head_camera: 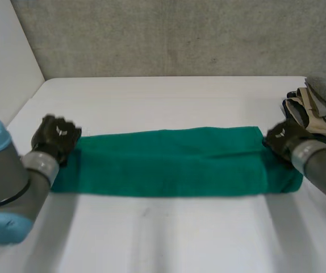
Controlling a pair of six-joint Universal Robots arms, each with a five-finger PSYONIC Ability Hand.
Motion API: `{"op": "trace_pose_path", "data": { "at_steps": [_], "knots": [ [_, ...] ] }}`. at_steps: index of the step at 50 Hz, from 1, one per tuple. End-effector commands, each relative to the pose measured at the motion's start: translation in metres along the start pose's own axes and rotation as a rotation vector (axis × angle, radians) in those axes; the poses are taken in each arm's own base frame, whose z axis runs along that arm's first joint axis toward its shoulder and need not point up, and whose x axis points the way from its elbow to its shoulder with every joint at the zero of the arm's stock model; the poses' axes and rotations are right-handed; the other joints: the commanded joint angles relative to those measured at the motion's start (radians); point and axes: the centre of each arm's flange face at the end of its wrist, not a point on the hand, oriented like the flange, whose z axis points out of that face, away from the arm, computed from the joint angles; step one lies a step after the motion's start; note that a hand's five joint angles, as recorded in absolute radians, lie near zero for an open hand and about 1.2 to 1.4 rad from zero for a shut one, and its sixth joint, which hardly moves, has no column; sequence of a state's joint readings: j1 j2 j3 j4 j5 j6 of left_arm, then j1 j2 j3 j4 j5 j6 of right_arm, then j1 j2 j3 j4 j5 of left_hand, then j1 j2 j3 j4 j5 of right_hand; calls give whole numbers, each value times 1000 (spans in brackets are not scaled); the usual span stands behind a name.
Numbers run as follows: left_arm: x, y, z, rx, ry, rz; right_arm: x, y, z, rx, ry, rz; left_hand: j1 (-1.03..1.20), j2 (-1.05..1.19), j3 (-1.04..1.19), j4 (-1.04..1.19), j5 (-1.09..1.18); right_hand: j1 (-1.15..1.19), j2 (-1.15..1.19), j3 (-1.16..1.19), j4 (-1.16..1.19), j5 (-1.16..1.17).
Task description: Fold the laundry.
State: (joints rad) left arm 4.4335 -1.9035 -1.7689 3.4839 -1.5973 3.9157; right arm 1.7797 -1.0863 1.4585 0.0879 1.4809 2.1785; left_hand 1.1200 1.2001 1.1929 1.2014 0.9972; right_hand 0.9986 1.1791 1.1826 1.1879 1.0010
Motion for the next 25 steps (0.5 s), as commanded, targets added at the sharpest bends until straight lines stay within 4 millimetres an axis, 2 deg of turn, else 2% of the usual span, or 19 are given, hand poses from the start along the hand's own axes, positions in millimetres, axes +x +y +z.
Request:
{"op": "trace_pose_path", "data": {
  "at_steps": [1, 5, 10, 11, 12, 14, 15, 16, 18, 22, 25],
  "knots": [
    [14, -5, 62, 133, -103, 11, 2, -10, 56, 109, 163, -28, 276, 196, 203, 195, 225, 398, 217, 214, 208, 221],
    [23, 1, 87, 116, -129, 8, 6, -14, 85, 188, 259, -36, 276, 196, 203, 195, 225, 398, 217, 214, 208, 221],
    [28, 5, 109, 109, -168, 8, 4, -11, 118, 252, 355, -67, 276, 196, 203, 195, 225, 398, 217, 214, 208, 221],
    [28, 5, 111, 111, -172, 7, 3, -10, 125, 259, 380, -75, 276, 196, 203, 195, 225, 128, -52, -56, -61, -49],
    [29, 5, 115, 114, -176, 8, 3, -9, 128, 261, 390, -80, 166, 86, 93, 85, 114, -110, -290, -294, -299, -287],
    [29, 4, 117, 120, -183, 7, 2, -8, 132, 263, 400, -84, -83, -163, -156, -165, -135, -416, -597, -600, -605, -593],
    [28, 3, 117, 123, -186, 5, 1, -7, 134, 266, 403, -78, -218, -298, -291, -300, -270, -824, -1005, -1008, -1013, -1001],
    [28, 1, 117, 128, -188, 4, 2, -7, 134, 268, 406, -73, -592, -672, -664, -673, -643, -824, -1005, -1008, -1013, -1001],
    [30, -2, 115, 133, -185, 5, 4, -9, 132, 272, 408, -68, -945, -1026, -1018, -1027, -997, -824, -1005, -1008, -1013, -1001],
    [39, -14, 106, 159, -159, -2, 13, -15, 121, 278, 414, -24, -945, -1026, -1018, -1027, -997, -824, -1005, -1008, -1013, -1001],
    [43, -16, 96, 153, -141, 0, 25, -20, 99, 287, 411, 57, -945, -1026, -1018, -1027, -997, -824, -1005, -1008, -1013, -1001]
  ]
}}
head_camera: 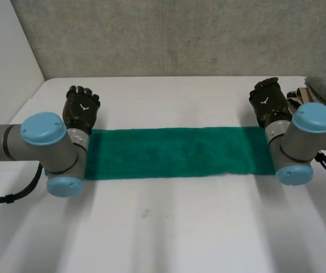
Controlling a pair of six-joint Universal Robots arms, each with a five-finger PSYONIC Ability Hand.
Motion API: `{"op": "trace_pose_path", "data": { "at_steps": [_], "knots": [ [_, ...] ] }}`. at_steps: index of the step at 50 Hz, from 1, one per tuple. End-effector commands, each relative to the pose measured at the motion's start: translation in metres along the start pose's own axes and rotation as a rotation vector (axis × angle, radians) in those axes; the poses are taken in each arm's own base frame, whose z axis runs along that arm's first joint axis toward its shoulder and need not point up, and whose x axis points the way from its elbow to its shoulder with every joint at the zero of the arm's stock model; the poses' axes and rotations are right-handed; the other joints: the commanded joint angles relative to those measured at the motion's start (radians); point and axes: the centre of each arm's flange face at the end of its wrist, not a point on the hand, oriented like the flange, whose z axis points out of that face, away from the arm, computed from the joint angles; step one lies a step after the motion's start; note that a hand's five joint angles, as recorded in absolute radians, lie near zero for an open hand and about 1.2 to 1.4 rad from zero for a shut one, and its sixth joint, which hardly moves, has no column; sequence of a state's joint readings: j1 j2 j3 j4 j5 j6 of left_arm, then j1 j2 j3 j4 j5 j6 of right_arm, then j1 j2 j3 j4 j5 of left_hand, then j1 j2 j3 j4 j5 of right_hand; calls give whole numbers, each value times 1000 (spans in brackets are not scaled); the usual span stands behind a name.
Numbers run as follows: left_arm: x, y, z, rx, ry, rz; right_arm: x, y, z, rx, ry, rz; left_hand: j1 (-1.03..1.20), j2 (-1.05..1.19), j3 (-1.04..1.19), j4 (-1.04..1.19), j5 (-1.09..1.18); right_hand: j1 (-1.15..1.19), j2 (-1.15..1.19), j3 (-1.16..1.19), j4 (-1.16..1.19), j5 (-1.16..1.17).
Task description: Fold the laundry.
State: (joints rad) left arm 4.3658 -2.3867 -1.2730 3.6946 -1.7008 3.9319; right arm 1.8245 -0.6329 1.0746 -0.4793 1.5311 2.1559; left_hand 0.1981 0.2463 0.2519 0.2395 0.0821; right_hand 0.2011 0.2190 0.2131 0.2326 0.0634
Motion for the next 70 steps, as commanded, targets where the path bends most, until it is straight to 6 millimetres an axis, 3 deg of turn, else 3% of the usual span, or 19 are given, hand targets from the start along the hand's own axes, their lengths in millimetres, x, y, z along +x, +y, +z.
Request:
{"op": "trace_pose_path", "data": {
  "at_steps": [1, 7, 14, 28, 35, 36, 43, 47, 56, 58, 59, 63, 64, 66, 70],
  "knots": [
    [6, -17, -21, 18, 40, -10, 37, -18, -23, -18, 9, 140, -24, -72, -77, -65, -82, -27, -44, -39, -58, -63],
    [-6, -25, -46, 9, 56, -18, 55, -34, -71, -125, -151, 341, -24, -72, -77, -65, -82, -27, -44, -39, -58, -63],
    [-7, -23, -68, -12, 89, -60, 55, -15, -103, -330, -314, 516, -24, -72, -77, -65, -82, 92, 74, 80, 61, 55],
    [-7, -21, -72, -21, 96, -83, 23, 19, -91, -377, -328, 514, -24, -72, -77, -65, -82, 330, 312, 318, 298, 293],
    [-6, -20, -73, -23, 100, -81, 15, 34, -87, -381, -335, 470, -24, -72, -77, -65, -82, 787, 769, 775, 756, 751],
    [-6, -20, -74, -24, 101, -81, 16, 37, -86, -384, -329, 461, -24, -72, -77, -65, -82, 1191, 1173, 1179, 1160, 1154],
    [-10, -23, -77, -20, 97, -82, 38, 41, -89, -390, -277, 458, -24, -72, -77, -65, -82, 1195, 1177, 1183, 1164, 1158],
    [-13, -25, -79, -14, 94, -84, 62, 46, -96, -402, -229, 451, -24, -72, -77, -65, -82, 1195, 1177, 1183, 1164, 1158],
    [-25, -32, -87, -3, 75, -88, 110, 110, -106, -547, -149, 171, -24, -72, -77, -65, -82, 1195, 1177, 1183, 1164, 1158],
    [-29, -33, -90, -5, 69, -89, 116, 113, -105, -554, -137, 127, -24, -72, -77, -65, -82, 1195, 1177, 1183, 1164, 1158],
    [-30, -32, -90, -8, 67, -89, 118, 112, -104, -554, -135, 114, -24, -72, -77, -65, -82, 1195, 1177, 1183, 1164, 1158],
    [-39, -32, -92, -12, 52, -93, 121, 73, -95, -441, -114, 99, -24, -72, -77, -65, -82, 1195, 1177, 1183, 1164, 1158],
    [-41, -32, -92, -15, 46, -93, 119, 51, -90, -373, -107, 104, -24, -72, -77, -65, -82, 1195, 1177, 1183, 1164, 1158],
    [-50, -31, -91, -18, 25, -96, 115, 29, -86, -303, -97, 114, -24, -72, -77, -65, -82, 1195, 1177, 1183, 1164, 1158],
    [-62, -31, -89, -16, -9, -106, 93, -36, -80, -73, -111, 125, -24, -72, -77, -65, -82, 1195, 1177, 1183, 1164, 1158]
  ]
}}
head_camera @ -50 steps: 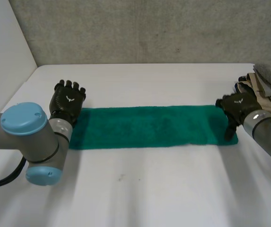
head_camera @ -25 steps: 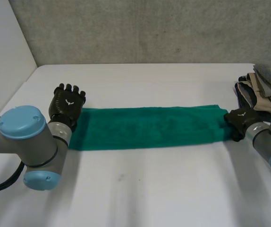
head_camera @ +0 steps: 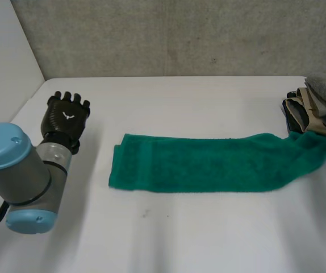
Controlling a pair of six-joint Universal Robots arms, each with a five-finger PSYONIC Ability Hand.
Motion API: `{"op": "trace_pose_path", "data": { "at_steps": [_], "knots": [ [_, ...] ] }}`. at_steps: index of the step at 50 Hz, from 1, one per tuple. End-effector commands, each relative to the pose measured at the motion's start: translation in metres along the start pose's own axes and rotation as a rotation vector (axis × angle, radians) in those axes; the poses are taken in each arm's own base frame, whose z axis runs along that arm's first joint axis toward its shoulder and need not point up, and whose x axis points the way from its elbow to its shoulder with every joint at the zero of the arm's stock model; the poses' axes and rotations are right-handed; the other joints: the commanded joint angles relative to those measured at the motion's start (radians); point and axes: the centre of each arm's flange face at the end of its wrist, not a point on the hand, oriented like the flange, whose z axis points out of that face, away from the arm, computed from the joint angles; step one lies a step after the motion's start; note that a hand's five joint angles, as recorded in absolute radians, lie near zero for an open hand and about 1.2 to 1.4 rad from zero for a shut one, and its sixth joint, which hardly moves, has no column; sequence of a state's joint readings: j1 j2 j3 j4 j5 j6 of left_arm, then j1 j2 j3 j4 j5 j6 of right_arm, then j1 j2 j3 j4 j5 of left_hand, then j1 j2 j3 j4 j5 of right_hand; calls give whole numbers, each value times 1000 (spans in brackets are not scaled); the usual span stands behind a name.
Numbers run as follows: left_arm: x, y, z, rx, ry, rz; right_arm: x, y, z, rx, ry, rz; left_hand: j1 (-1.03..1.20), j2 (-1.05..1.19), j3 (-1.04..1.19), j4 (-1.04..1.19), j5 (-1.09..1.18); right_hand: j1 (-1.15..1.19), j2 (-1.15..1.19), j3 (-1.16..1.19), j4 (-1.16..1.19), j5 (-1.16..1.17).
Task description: Fold the laundry.
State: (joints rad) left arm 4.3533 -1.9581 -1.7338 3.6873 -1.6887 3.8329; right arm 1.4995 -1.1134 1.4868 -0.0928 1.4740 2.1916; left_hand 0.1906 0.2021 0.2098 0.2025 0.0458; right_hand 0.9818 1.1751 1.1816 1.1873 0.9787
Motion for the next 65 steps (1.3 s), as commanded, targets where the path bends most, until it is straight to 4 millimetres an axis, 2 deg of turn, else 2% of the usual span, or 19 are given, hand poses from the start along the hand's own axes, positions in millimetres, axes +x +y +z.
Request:
{"op": "trace_pose_path", "data": {
  "at_steps": [1, 4, 5, 8, 12, 17, 18, 19, 20, 25, 30, 35, 44, 46, 49, 50, 57, 62, 65],
  "knots": [
    [-24, -2, 2, 0, -62, -16, -55, -120, -38, 440, -60, -7, -16, -28, -35, -28, -46, 414, 221, 215, 209, 243],
    [-32, -3, 3, 5, -85, -43, -87, -155, -59, 601, -131, -25, -16, -28, -35, -28, -46, 414, 221, 215, 209, 243],
    [-34, -3, 3, 5, -90, -60, -114, -173, -74, 702, -198, -43, -16, -28, -35, -28, -46, 414, 221, 215, 209, 243],
    [-36, -2, 1, 0, -91, -78, -160, -197, -102, 858, -320, -68, -16, -28, -35, -28, -46, 414, 221, 215, 209, 243],
    [-34, 2, -4, -15, -80, -89, -214, -204, -129, 965, -473, -96, -16, -28, -35, -28, -46, 414, 221, 215, 209, 243],
    [-28, 7, -7, -24, -52, -87, -261, -198, -139, 981, -580, -119, -16, -28, -35, -28, -46, 414, 221, 215, 209, 243],
    [-27, 7, -7, -25, -45, -88, -265, -197, -140, 982, -586, -120, -16, -28, -35, -28, -46, 296, 103, 97, 91, 125],
    [-26, 7, -8, -24, -44, -89, -269, -196, -140, 979, -589, -121, -16, -28, -35, -28, -46, -13, -206, -213, -218, -184],
    [-26, 7, -8, -24, -44, -89, -271, -196, -136, 965, -579, -120, -16, -28, -35, -28, -46, -754, -948, -954, -960, -926],
    [-24, 6, -8, -18, -37, -89, -250, -201, -127, 858, -470, -49, -16, -28, -35, -28, -46, -807, -1001, -1007, -1013, -979],
    [-20, 3, -9, -10, -26, -88, -204, -205, -130, 732, -405, 162, -16, -28, -35, -28, -46, -807, -1001, -1007, -1013, -979],
    [-11, -7, -14, 19, 2, -90, -159, -156, -106, 457, -435, 334, -16, -28, -35, -28, -46, -807, -1001, -1007, -1013, -979],
    [6, -19, -21, 59, 55, -87, -164, -92, -101, 196, -539, 370, -16, -28, -35, -28, -46, -807, -1001, -1007, -1013, -979],
    [10, -19, -21, 59, 65, -86, -165, -84, -97, 170, -541, 373, -16, -28, -35, -28, -46, -692, -885, -892, -898, -864],
    [13, -19, -22, 61, 73, -86, -169, -71, -84, 130, -534, 378, -16, -28, -35, -28, -46, -42, -235, -241, -247, -213],
    [13, -20, -22, 62, 74, -86, -167, -68, -78, 126, -512, 382, -16, -28, -35, -28, -46, 410, 217, 210, 204, 238],
    [14, -21, -23, 65, 76, -86, -146, -74, -70, 183, -401, 269, -16, -28, -35, -28, -46, 414, 221, 215, 209, 243],
    [13, -22, -24, 67, 74, -86, -116, -109, -79, 330, -266, 100, -16, -28, -35, -28, -46, 414, 221, 215, 209, 243],
    [12, -22, -24, 68, 72, -86, -129, -138, -98, 449, -279, 25, -16, -28, -35, -28, -46, 414, 221, 215, 209, 243]
  ]
}}
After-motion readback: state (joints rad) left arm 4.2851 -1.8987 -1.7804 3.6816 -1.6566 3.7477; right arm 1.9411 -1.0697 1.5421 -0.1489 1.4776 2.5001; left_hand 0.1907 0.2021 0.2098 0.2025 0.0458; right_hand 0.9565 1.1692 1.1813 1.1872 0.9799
